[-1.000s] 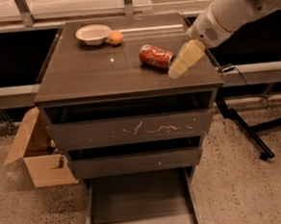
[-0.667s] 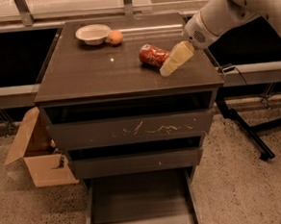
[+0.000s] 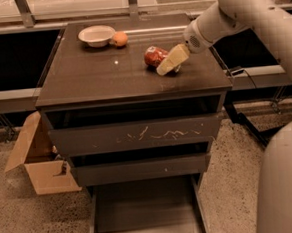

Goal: Place coke can into bottom drawer

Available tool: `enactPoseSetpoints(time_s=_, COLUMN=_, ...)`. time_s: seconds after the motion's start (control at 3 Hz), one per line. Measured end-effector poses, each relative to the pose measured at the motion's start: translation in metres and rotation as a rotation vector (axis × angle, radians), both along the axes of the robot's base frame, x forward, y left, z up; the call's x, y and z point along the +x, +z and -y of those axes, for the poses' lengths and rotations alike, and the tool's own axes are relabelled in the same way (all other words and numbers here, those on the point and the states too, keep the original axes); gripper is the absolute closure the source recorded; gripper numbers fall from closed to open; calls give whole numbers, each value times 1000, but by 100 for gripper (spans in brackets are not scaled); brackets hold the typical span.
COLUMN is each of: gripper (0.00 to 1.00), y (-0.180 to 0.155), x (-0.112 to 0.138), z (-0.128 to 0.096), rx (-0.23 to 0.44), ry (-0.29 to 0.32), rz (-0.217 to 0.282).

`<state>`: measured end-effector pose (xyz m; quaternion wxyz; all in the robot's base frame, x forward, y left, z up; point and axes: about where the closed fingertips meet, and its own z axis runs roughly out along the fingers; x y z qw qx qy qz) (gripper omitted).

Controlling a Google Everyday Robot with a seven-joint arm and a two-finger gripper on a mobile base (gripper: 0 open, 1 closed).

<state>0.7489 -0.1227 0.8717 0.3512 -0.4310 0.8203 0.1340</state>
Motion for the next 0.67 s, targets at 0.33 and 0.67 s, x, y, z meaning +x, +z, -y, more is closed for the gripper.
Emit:
enactPoseSetpoints(time_s=0.33, gripper=0, y=-10, x=20, z=-8, rx=21, ry=-12, rz=-2)
enactPoseSetpoints(time_s=0.67, gripper=19, y=-21, x=36, z=-16, rx=32, ry=-17, rz=-6)
